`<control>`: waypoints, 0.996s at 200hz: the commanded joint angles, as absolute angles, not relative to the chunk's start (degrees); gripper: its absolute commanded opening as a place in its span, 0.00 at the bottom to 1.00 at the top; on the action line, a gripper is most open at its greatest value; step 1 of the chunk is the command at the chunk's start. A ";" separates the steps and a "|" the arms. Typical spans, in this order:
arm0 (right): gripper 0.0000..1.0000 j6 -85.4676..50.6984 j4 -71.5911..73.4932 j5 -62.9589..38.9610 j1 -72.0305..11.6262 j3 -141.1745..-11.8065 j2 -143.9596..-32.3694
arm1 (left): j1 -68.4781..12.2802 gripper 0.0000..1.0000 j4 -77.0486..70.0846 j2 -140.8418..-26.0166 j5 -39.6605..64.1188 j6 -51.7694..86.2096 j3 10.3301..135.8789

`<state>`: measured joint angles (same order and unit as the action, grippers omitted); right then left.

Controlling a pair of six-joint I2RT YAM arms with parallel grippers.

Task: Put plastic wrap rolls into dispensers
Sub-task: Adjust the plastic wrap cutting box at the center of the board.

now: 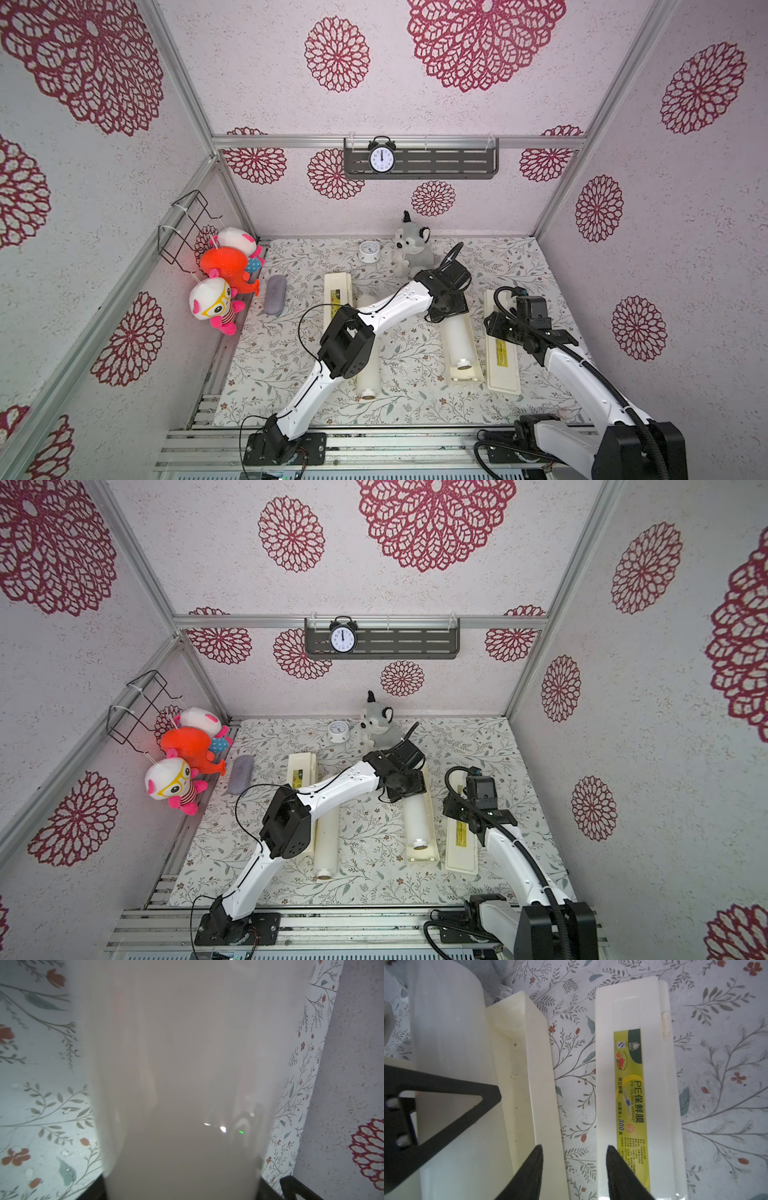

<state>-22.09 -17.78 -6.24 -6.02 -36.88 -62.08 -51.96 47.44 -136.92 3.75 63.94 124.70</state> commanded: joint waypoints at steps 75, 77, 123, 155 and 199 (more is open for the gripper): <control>0.51 -22.75 -15.96 -7.91 -5.62 -35.78 -60.80 | -56.29 0.63 46.02 -131.27 2.23 62.97 127.72; 0.51 -22.72 -15.99 -7.91 -5.62 -35.77 -60.79 | -56.26 0.63 46.18 -131.32 2.32 62.98 127.97; 0.52 -22.68 -15.54 -8.26 -5.62 -35.12 -60.60 | -56.68 0.62 46.30 -129.66 1.90 62.75 128.52; 0.50 -23.06 -13.40 -10.73 -5.63 -34.56 -62.17 | -56.49 0.62 46.33 -127.42 0.94 61.70 127.89; 0.43 -23.97 -10.75 -14.85 -5.76 -33.19 -65.42 | -55.65 0.62 43.89 -123.85 1.80 61.66 124.30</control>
<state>-22.72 -12.93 -12.23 -5.98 -33.91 -64.36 -56.53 50.11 -133.21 1.78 61.98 123.76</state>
